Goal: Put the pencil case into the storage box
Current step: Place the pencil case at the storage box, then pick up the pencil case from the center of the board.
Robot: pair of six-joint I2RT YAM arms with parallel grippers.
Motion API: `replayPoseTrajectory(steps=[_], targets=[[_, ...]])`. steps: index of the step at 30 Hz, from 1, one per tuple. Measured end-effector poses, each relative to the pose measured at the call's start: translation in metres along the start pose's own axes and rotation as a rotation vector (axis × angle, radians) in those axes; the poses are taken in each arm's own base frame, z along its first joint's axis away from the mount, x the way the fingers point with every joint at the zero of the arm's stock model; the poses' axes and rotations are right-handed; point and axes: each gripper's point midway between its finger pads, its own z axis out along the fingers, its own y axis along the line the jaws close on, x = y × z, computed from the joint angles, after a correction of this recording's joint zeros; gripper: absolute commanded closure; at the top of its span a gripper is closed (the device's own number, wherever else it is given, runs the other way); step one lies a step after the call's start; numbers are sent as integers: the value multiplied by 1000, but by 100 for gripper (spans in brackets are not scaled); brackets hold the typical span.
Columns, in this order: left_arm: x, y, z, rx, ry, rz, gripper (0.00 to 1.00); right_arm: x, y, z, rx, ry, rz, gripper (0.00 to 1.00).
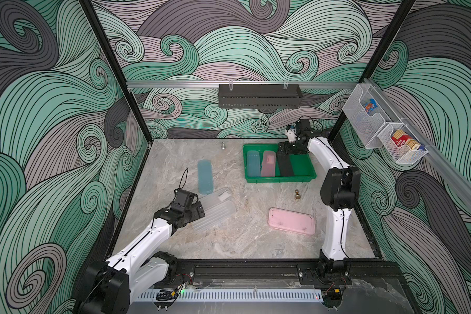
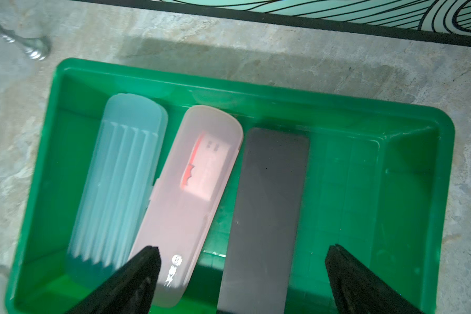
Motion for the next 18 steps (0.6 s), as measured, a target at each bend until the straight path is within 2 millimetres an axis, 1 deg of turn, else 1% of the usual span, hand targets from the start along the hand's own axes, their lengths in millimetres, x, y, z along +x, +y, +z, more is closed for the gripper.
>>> replayPoseTrajectory(steps=[3, 6, 9, 11, 13, 15, 18], targets=[[1, -2, 0, 9, 6, 3, 1, 9, 23, -20, -40, -17, -25, 1], [4, -5, 0, 29, 24, 11, 1, 26, 62, -35, -85, -17, -85, 1], [7, -9, 0, 45, 52, 15, 1, 52, 107, -44, -139, -7, -152, 1], [8, -13, 0, 59, 67, 14, 1, 76, 134, -49, -182, 6, -189, 1], [9, -15, -1, 67, 79, 15, 1, 97, 147, -51, -212, 15, -197, 1], [9, -17, -5, 78, 84, 14, 1, 116, 150, -53, -228, 32, -179, 1], [7, -19, -16, 91, 76, 9, 1, 128, 152, -48, -247, 13, -150, 1]])
